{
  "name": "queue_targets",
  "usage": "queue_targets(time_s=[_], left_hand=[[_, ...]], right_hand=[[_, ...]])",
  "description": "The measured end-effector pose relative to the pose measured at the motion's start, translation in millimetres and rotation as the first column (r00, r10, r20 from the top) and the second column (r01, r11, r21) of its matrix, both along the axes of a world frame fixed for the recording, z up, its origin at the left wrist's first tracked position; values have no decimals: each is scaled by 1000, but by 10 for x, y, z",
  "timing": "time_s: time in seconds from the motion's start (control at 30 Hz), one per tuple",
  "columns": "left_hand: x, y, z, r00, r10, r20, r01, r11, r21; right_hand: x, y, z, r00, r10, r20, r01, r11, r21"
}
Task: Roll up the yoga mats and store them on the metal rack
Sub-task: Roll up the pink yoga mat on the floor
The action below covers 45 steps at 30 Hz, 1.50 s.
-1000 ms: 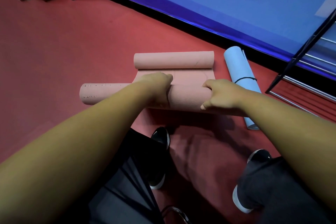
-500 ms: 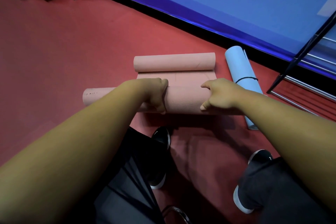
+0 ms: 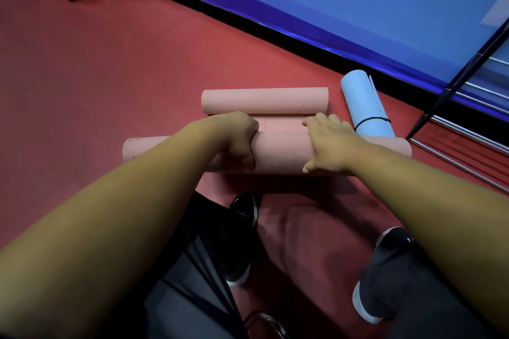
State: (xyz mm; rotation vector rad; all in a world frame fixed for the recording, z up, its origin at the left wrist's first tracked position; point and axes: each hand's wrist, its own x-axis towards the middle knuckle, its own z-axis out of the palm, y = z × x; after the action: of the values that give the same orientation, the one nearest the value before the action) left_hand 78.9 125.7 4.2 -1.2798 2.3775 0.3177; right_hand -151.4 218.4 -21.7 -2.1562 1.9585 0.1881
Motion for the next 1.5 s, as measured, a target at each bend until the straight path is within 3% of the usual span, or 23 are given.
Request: queue_targets(time_s=[0.2, 0.33, 0.47, 0.57, 0.73, 0.87, 1.0, 1.13, 1.27, 1.4, 1.5], left_hand=[[44, 3, -31, 999, -25, 31, 25, 1000, -3], [38, 35, -40, 996, -56, 66, 63, 993, -97], [28, 19, -30, 998, -65, 9, 66, 989, -133], [45, -23, -2, 999, -37, -11, 36, 994, -101], [37, -59, 2, 999, 17, -28, -18, 999, -36], [42, -39, -5, 1000, 6, 20, -5, 1000, -23], [55, -1, -33, 998, -64, 20, 66, 993, -100], [3, 54, -65, 983, -128, 132, 153, 968, -198], [0, 47, -16, 993, -101, 54, 110, 974, -197], [26, 12, 36, 998, -65, 6, 65, 988, -139], [6, -3, 56, 999, -30, -22, 28, 996, -81]], right_hand=[[-69, -53, 114, 978, -125, 165, 105, 987, 123], [-66, -61, 170, 964, -165, 209, 123, 972, 200], [-61, -67, 196, 956, -167, 240, 112, 967, 227], [-45, -52, 185, 970, -121, 209, 80, 978, 193], [4, -38, 27, 999, 19, -26, -18, 999, 27], [48, -52, 37, 1000, 10, -24, -10, 1000, -6], [11, -98, 60, 998, -48, 27, 46, 996, 78], [-15, -84, 111, 982, -117, 149, 90, 981, 174], [-6, -91, 173, 971, -101, 215, 57, 978, 201], [-9, -76, 91, 991, -42, 127, 21, 986, 164], [5, -56, 22, 1000, 17, 5, -17, 999, 33]])
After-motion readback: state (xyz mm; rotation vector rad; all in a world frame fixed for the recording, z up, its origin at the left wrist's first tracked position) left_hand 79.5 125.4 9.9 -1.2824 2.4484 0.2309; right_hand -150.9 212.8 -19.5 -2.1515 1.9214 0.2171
